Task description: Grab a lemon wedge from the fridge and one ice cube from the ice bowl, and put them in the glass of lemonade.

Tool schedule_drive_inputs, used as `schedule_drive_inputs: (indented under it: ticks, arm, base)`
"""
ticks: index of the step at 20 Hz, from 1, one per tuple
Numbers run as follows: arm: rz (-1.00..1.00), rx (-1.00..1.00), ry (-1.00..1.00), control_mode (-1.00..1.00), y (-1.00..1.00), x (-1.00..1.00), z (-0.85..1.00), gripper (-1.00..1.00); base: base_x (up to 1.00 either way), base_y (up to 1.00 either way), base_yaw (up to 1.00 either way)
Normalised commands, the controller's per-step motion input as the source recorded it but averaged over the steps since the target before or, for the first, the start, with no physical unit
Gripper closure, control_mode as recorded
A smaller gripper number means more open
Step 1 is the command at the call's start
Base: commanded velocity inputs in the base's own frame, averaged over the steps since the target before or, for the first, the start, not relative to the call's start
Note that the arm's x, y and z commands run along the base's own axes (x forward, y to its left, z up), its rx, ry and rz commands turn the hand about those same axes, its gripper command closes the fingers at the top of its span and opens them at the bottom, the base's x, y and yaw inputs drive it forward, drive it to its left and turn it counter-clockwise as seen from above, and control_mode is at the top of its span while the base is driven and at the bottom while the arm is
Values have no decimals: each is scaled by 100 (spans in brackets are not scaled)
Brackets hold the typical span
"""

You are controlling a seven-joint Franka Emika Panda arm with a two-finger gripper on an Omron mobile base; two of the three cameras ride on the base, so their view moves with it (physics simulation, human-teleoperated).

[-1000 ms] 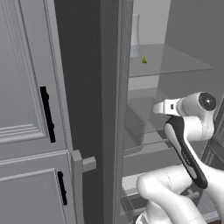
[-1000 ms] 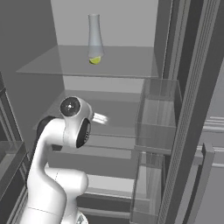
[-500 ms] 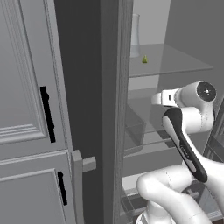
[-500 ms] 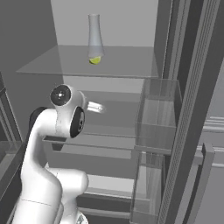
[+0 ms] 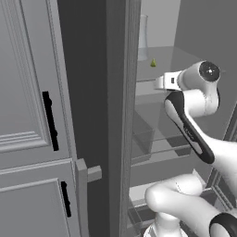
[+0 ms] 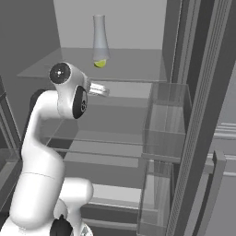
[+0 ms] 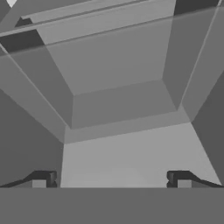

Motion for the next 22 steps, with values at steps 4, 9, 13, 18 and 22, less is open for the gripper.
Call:
schedule_drive_inputs:
  ticks: [4,9,13,18,22]
  arm:
    - [0,1,0,-100,0,24,59,-100]
    - [0,2,0,-100,0,14,54,-100]
    - [0,0,0,-100,0,37,21,-100]
    - [0,-1,6,-100,9,69,-2,-100]
    - [0,-5,14,-100,15,92,-12,-100]
  base:
    - [0,0,0]
    - [0,0,0]
    - [0,0,0]
    - [0,0,0]
    - [0,0,0]
